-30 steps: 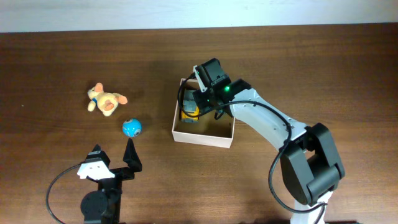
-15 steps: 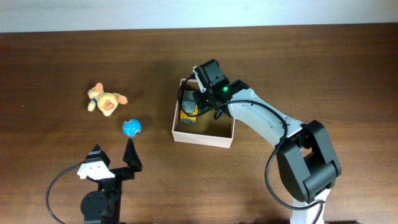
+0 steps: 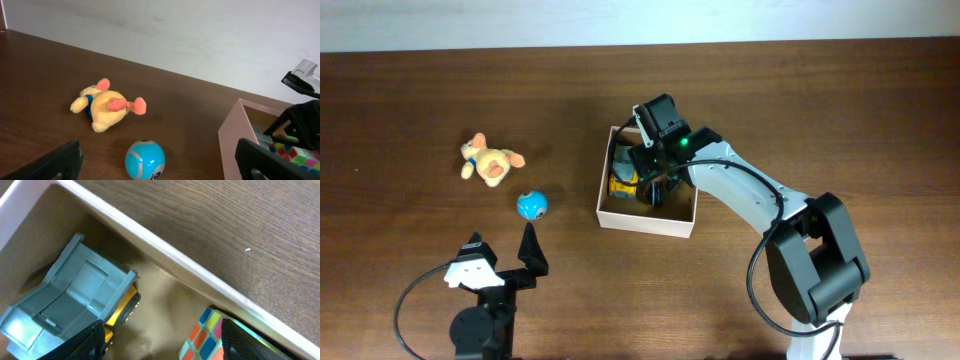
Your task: Pack container
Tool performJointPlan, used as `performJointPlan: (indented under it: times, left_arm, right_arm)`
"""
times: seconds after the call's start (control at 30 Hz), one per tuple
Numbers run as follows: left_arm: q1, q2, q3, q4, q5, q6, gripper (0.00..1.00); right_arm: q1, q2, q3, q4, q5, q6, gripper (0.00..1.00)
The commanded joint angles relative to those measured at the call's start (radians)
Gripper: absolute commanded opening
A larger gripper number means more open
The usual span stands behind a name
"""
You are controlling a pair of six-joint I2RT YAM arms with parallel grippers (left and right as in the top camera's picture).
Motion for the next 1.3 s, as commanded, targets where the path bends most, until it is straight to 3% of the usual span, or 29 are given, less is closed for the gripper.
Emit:
performJointPlan:
  times: [0.0,0.4,0.5,0.77,0.97,1.27]
  left_arm:
    - [0.005,-0.008,-0.006,0.003,0.014,0.016,0.99]
    - [0.005,-0.008,-0.006,0.003,0.014,0.016,0.99]
    - [0.005,-0.008,-0.006,0.003,0.014,0.016,0.99]
    - [0.005,-0.008,-0.006,0.003,0.014,0.016,0.99]
    - [0.005,-0.008,-0.006,0.003,0.014,0.016,0.99]
    - [0.005,-0.008,-0.006,0.003,0.014,0.016,0.99]
  right_arm:
    - [-0.005,0.001,0.048,-0.03,0.008,-0.001,0.69]
    - [-0.008,-0.049,0.283,-0.297,-0.017,0.0,0.69]
    - [-0.027,-0.067,0.326,-0.352,-0.014,0.005,0.74]
    - [-0.18,-0.128,0.336,-0.44,-0.015,0.08,0.83]
    - [-0.312,-0.13,0.336,-0.539,-0.014,0.109,0.99]
    - [-0.436,-0.125,0.333,-0.614,-0.015,0.114,0.99]
